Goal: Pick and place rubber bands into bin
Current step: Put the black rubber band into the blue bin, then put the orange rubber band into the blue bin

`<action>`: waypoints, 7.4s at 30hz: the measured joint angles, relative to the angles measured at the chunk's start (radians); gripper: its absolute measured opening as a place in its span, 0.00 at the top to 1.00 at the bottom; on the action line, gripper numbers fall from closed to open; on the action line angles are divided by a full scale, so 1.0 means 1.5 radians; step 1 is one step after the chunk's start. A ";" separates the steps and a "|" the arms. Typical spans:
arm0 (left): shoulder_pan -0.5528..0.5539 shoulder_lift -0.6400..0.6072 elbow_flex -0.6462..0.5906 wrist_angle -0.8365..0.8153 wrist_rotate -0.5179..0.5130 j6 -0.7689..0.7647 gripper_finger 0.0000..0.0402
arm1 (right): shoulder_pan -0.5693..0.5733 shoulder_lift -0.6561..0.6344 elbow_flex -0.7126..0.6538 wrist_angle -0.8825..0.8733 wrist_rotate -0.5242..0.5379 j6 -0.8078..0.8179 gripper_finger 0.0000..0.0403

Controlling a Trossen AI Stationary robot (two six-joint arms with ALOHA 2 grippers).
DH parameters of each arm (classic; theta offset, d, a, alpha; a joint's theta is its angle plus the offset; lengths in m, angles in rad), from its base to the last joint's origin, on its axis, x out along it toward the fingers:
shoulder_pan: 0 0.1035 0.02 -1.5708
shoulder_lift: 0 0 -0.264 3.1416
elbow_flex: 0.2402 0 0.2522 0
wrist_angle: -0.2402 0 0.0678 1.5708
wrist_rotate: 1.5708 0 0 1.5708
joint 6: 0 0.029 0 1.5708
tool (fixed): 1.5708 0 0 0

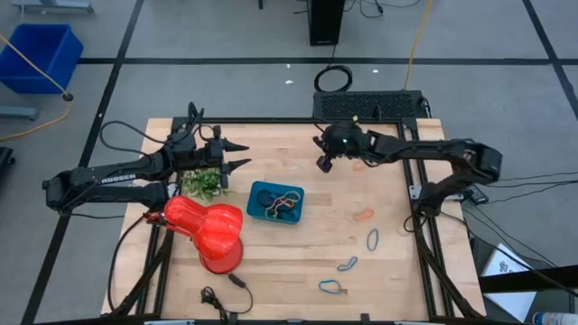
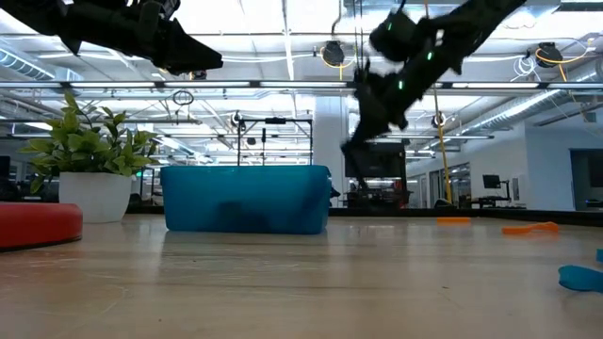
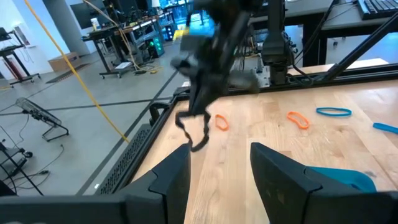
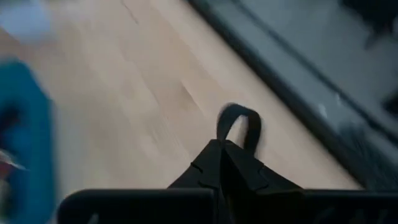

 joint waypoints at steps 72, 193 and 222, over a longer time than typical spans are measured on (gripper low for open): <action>0.000 0.000 0.000 0.000 0.000 0.013 0.56 | 0.270 0.230 0.007 0.391 -0.088 -0.009 0.99; 0.000 0.000 0.000 0.000 0.000 0.010 0.56 | -0.024 -0.011 -0.058 -0.304 0.154 0.321 0.69; 0.000 0.000 0.000 0.000 0.000 0.010 0.56 | -0.049 -0.011 -0.215 -0.133 0.048 0.338 0.69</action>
